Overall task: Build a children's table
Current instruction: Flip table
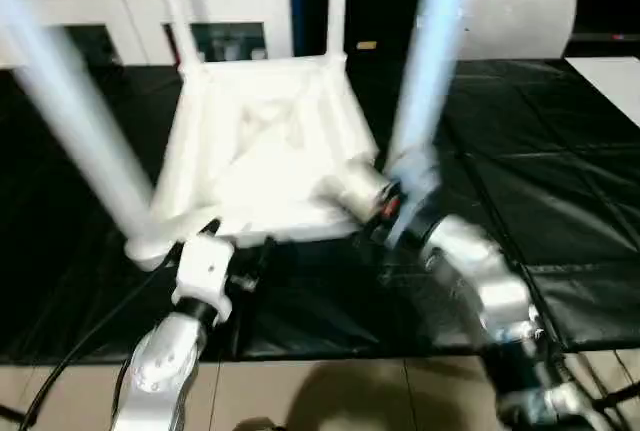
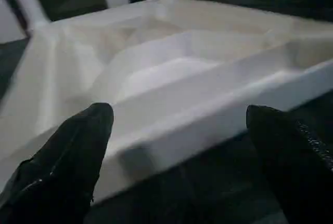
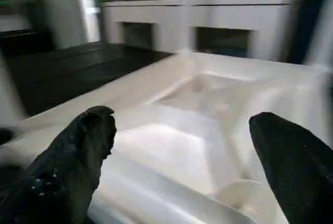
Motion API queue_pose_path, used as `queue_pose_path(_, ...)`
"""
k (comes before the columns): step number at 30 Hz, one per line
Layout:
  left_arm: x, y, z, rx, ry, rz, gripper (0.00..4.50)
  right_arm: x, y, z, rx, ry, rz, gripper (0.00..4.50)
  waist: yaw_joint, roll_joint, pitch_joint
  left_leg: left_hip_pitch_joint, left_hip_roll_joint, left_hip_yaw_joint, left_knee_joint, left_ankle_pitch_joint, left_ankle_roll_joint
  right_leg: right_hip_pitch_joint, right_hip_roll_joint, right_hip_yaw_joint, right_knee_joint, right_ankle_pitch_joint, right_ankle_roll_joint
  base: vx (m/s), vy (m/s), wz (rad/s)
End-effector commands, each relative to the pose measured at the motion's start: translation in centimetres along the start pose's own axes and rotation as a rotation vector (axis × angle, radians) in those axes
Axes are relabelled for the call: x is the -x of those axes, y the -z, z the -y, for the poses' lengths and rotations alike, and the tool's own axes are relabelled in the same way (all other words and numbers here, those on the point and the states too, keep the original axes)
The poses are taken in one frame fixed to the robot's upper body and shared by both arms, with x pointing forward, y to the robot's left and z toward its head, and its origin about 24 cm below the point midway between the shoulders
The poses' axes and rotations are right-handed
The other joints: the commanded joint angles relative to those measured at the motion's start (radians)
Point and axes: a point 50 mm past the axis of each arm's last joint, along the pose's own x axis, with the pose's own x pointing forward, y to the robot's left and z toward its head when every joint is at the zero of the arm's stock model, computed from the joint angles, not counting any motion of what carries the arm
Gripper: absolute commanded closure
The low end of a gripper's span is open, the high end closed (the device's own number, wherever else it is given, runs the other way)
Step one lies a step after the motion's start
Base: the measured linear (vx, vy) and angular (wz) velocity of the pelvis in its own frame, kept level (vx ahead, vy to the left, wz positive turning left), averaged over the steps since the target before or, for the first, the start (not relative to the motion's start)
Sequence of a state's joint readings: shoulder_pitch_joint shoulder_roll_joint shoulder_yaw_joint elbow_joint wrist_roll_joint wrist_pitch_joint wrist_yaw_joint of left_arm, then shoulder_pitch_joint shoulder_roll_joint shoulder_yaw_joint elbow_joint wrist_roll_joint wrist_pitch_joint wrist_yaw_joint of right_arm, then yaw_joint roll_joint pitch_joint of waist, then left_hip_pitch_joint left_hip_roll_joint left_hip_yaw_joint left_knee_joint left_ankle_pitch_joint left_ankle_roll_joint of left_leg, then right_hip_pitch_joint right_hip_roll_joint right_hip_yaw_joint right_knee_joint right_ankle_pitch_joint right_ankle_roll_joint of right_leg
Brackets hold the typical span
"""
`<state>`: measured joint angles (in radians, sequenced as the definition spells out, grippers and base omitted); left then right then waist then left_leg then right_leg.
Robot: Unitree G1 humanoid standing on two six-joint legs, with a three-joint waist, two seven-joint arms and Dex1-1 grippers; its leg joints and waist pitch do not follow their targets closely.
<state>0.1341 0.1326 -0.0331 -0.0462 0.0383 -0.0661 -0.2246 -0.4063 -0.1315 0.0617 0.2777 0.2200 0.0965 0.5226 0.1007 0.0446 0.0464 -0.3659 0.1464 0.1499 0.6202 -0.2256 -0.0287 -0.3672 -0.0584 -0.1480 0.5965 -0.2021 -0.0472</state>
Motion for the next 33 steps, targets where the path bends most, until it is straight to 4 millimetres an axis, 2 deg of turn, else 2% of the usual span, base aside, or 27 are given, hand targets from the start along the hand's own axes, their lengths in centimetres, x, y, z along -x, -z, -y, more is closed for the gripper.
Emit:
queue_pose_path(1, 0.4, -0.8, -0.1, 0.012, -0.019, 0.049, 0.05, 0.6, 0.0, 2.1, -0.001, 0.139, 0.009, 0.00, -0.003, -0.003, -0.050, 0.003, 0.118, -0.042, -0.097, -0.192, 0.020, 0.038, -0.136, 0.102, -0.073, -0.195, -0.123, 0.000, 0.000, 0.00)
queue_pose_path(4, 0.7, -1.0, 0.0, 0.028, -0.018, 0.063, 0.05, 0.8, 0.1, 2.9, 0.007, 0.191, 0.003, 0.00, -0.002, -0.006, -0.050, 0.003, 0.115, -0.039, -0.095, -0.189, 0.019, 0.038, -0.137, 0.103, -0.073, -0.199, -0.127, 0.000, 0.000, 0.00)
queue_pose_path(5, 1.5, -0.8, 0.1, 0.046, -0.014, 0.062, 0.05, 0.9, 0.1, 3.1, -0.001, 0.186, -0.005, 0.00, -0.003, -0.012, -0.049, -0.001, 0.114, -0.038, -0.095, -0.182, 0.025, 0.040, -0.135, 0.103, -0.072, -0.197, -0.127, 0.000, 0.000, 0.00)
queue_pose_path(6, 1.9, -0.7, 0.0, 0.054, -0.015, 0.060, 0.05, 1.0, 0.2, 3.0, -0.007, 0.171, -0.007, 0.00, -0.002, -0.011, -0.049, -0.002, 0.113, -0.038, -0.094, -0.182, 0.029, 0.042, -0.138, 0.103, -0.072, -0.201, -0.126, 0.000, 0.000, 0.00)
queue_pose_path(7, 2.5, -0.4, -0.2, 0.068, -0.037, 0.053, 0.05, 1.0, 0.3, 2.4, -0.028, 0.116, -0.007, 0.00, -0.005, -0.018, -0.048, -0.005, 0.113, -0.035, -0.093, -0.180, 0.046, 0.042, -0.139, 0.103, -0.076, -0.224, -0.117, 0.000, 0.000, 0.00)
queue_pose_path(10, 3.2, 0.0, -0.8, 0.078, -0.097, 0.043, 0.05, 1.1, 0.7, 1.4, -0.026, 0.066, -0.013, 0.00, -0.006, -0.018, -0.048, -0.004, 0.113, -0.035, -0.092, -0.161, 0.061, 0.041, -0.136, 0.102, -0.081, -0.243, -0.101, 0.000, 0.000, 0.00)
queue_pose_path(18, 3.3, 0.1, -0.9, 0.082, -0.110, 0.046, 0.05, 1.1, 0.8, 1.1, -0.019, 0.053, -0.015, 0.00, -0.010, -0.021, -0.044, 0.002, 0.116, -0.035, -0.098, -0.202, 0.032, 0.037, -0.133, 0.104, -0.083, -0.256, -0.106, 0.000, 0.000, 0.00)
queue_pose_path(19, 3.6, 1.8, -2.3, 0.079, -0.186, 0.031, 0.05, 1.2, 1.5, 0.1, -0.028, 0.022, -0.028, 0.00, -0.008, -0.030, -0.043, -0.003, 0.108, -0.034, -0.096, -0.185, 0.046, 0.038, -0.133, 0.104, -0.086, -0.247, -0.099, 0.000, 0.000, 0.00)
queue_pose_path(20, 3.6, 2.5, -2.8, 0.073, -0.206, 0.022, 0.05, 1.2, 1.7, -0.2, -0.030, 0.017, -0.033, 0.00, -0.008, -0.030, -0.045, 0.000, 0.107, -0.031, -0.095, -0.181, 0.047, 0.038, -0.132, 0.105, -0.086, -0.248, -0.092, 0.000, 0.000, 0.00)
queue_pose_path(22, 3.6, 2.8, -3.0, 0.069, -0.216, 0.017, 0.05, 1.2, 1.8, -0.3, -0.031, 0.015, -0.035, 0.00, -0.010, -0.027, -0.047, 0.003, 0.109, -0.035, -0.097, -0.175, 0.049, 0.038, -0.131, 0.103, -0.085, -0.238, -0.078, 0.000, 0.000, 0.00)
queue_pose_path(23, 3.0, 3.2, -3.5, 0.062, -0.231, -0.006, 0.05, 1.2, 2.0, -0.6, -0.026, -0.005, -0.043, 0.00, -0.010, -0.028, -0.049, 0.002, 0.115, -0.038, -0.099, -0.174, 0.043, 0.040, -0.132, 0.103, -0.080, -0.220, -0.080, 0.000, 0.000, 0.00)
queue_pose_path(24, 2.5, 3.4, -3.9, 0.051, -0.246, -0.021, 0.05, 1.3, 2.1, -0.8, -0.022, -0.022, -0.048, 0.00, -0.009, -0.031, -0.049, 0.007, 0.118, -0.037, -0.100, -0.178, 0.039, 0.037, -0.132, 0.104, -0.080, -0.213, -0.085, 0.000, 0.000, 0.00)
queue_pose_path(25, 2.1, 3.4, -4.2, 0.048, -0.259, -0.027, 0.05, 1.3, 2.2, -0.9, -0.022, -0.030, -0.051, 0.00, -0.009, -0.028, -0.048, 0.007, 0.117, -0.037, -0.101, -0.185, 0.032, 0.037, -0.132, 0.105, -0.077, -0.206, -0.092, 0.000, 0.000, 0.00)
queue_pose_path(26, 1.5, 3.4, -4.6, 0.044, -0.281, -0.035, 0.05, 1.4, 2.3, -1.2, -0.022, -0.043, -0.056, 0.00, -0.008, -0.024, -0.047, 0.009, 0.118, -0.037, -0.102, -0.196, 0.025, 0.035, -0.133, 0.106, -0.078, -0.195, -0.102, 0.000, 0.000, 0.00)
queue_pose_path(27, 1.5, 3.4, -4.6, 0.044, -0.281, -0.035, 0.05, 1.4, 2.3, -1.2, -0.022, -0.043, -0.056, 0.00, -0.005, -0.027, -0.047, 0.011, 0.119, -0.037, -0.103, -0.202, 0.018, 0.036, -0.135, 0.107, -0.077, -0.184, -0.108, 0.000, 0.000, 0.00)
queue_pose_path(28, 1.0, 3.0, -5.1, 0.042, -0.304, -0.029, 0.05, 1.4, 2.4, -1.4, -0.018, -0.056, -0.061, 0.00, -0.005, -0.022, -0.049, 0.009, 0.120, -0.039, -0.103, -0.201, 0.012, 0.039, -0.136, 0.106, -0.073, -0.170, -0.112, 0.000, 0.000, 0.00)
queue_pose_path(29, 0.6, 2.5, -5.4, 0.037, -0.320, -0.014, 0.05, 1.4, 2.5, -1.6, -0.015, -0.063, -0.064, 0.00, -0.005, -0.019, -0.049, 0.007, 0.120, -0.039, -0.104, -0.202, 0.009, 0.039, -0.137, 0.107, -0.071, -0.154, -0.117, 0.000, 0.000, 0.00)
queue_pose_path(30, 0.1, 1.5, -5.5, 0.037, -0.310, 0.014, 0.05, 1.3, 2.5, -2.0, -0.016, -0.083, -0.064, 0.00, -0.007, -0.022, -0.049, 0.007, 0.120, -0.038, -0.104, -0.206, 0.008, 0.040, -0.137, 0.107, -0.072, -0.154, -0.118, 0.000, 0.000, 0.00)
queue_pose_path(31, -0.1, 0.8, -5.5, 0.036, -0.293, 0.042, 0.05, 1.3, 2.5, -2.4, -0.019, -0.103, -0.064, 0.00, -0.006, -0.021, -0.050, 0.008, 0.120, -0.038, -0.103, -0.208, 0.004, 0.042, -0.139, 0.107, -0.071, -0.147, -0.126, 0.000, 0.000, 0.00)
queue_pose_path(32, -0.2, 0.4, -5.5, 0.035, -0.280, 0.060, 0.21, 1.3, 2.5, -2.6, -0.021, -0.116, -0.064, 0.00, -0.005, -0.024, -0.050, 0.006, 0.120, -0.038, -0.103, -0.201, 0.009, 0.043, -0.140, 0.107, -0.070, -0.140, -0.133, 0.000, 0.000, 0.00)
queue_pose_path(33, -0.6, -0.5, -5.3, 0.046, -0.256, 0.097, 0.21, 1.4, 2.7, -3.0, -0.018, -0.149, -0.074, 0.00, -0.004, -0.018, -0.051, 0.006, 0.120, -0.038, -0.101, -0.200, 0.011, 0.043, -0.139, 0.107, -0.069, -0.140, -0.136, 0.000, 0.000, 0.00)
